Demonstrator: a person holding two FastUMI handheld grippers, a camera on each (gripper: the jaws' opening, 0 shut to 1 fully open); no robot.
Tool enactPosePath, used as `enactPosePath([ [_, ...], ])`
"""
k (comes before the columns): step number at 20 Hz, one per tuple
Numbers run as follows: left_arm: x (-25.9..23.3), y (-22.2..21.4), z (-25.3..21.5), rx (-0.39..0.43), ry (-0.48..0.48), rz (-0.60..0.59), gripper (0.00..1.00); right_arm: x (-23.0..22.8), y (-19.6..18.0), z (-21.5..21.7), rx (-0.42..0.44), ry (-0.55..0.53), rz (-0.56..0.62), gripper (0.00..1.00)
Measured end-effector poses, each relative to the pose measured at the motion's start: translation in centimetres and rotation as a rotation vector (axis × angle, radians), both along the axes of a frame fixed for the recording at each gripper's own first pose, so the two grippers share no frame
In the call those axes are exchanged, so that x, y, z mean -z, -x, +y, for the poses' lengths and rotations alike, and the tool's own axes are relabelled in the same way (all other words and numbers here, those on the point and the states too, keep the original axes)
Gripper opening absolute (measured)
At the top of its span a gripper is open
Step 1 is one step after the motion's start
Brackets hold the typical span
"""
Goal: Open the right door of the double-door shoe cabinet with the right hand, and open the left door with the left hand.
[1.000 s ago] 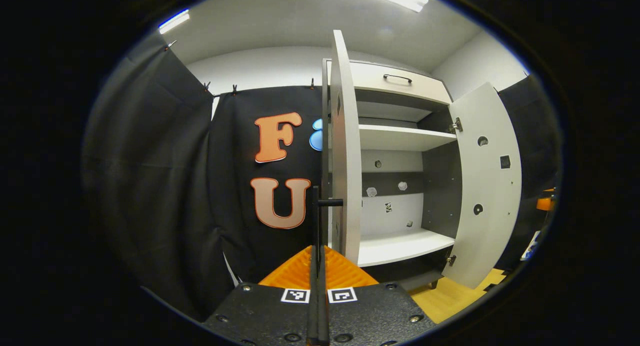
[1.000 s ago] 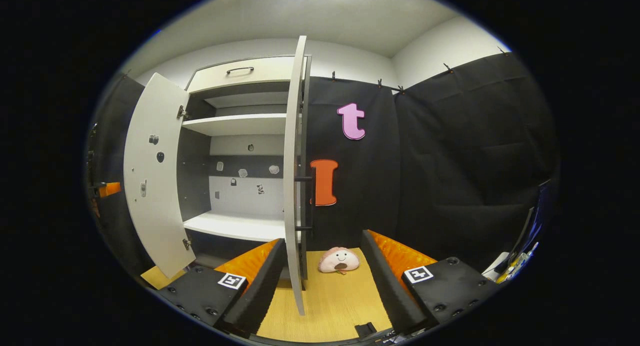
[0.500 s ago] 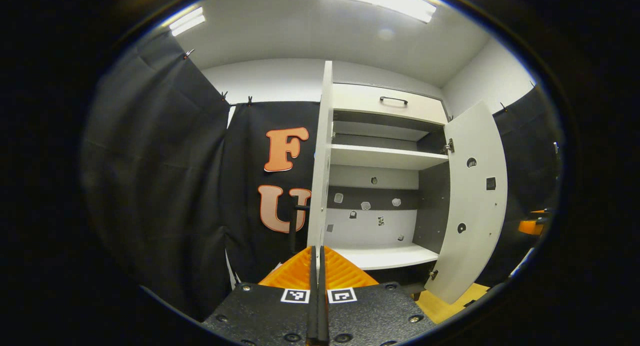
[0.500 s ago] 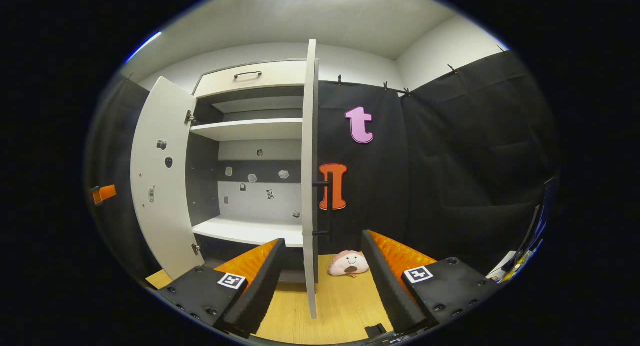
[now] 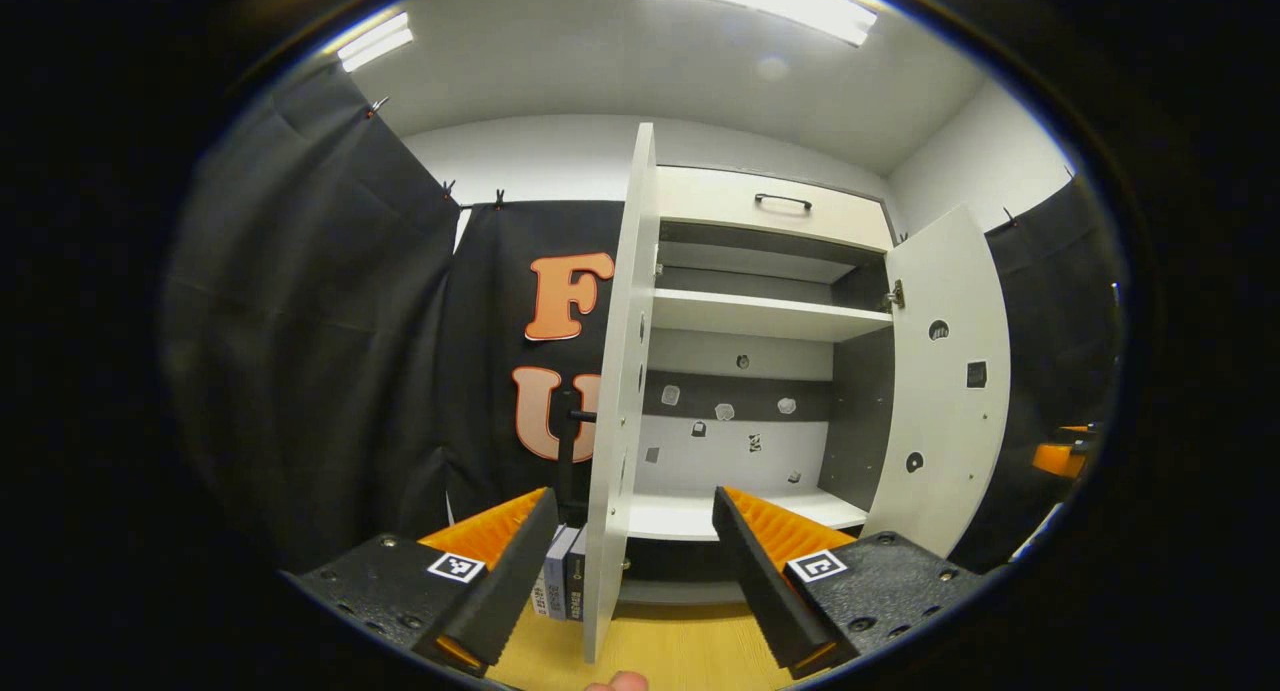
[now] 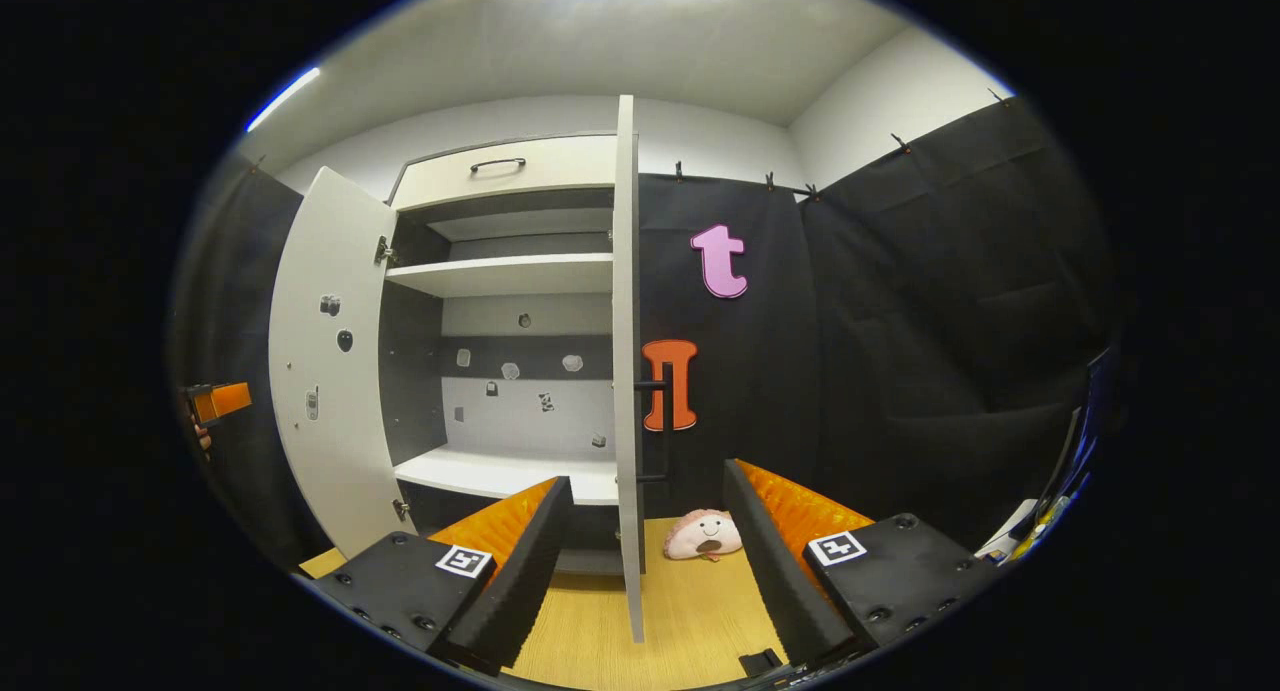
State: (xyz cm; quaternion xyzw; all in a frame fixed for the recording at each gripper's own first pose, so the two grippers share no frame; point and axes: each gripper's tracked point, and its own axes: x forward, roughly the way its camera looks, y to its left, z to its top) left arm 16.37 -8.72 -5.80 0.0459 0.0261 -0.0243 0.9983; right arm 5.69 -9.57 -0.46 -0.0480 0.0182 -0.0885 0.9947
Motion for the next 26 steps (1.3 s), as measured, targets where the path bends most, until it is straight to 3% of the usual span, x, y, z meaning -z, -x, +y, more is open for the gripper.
enactPosePath([
  [9,0.26,0.14,0.52,-0.005,-0.038,0.006,0.95,0.55,0.08,0.28,-0.006,-0.004,0.015,0.92],
  [10,0.26,0.08,0.43,-0.001,-0.037,0.004,0.97,0.63,0.12,0.28,-0.006,-0.006,0.016,0.99],
  [11,0.17,0.06,0.35,0.003,-0.035,0.001,0.97,0.6,0.04,0.27,-0.005,-0.008,0.017,0.92],
  [26,-0.44,-0.05,0.11,0.016,-0.056,-0.021,0.94,0.81,0.59,0.46,-0.018,-0.008,0.017,0.92],
])
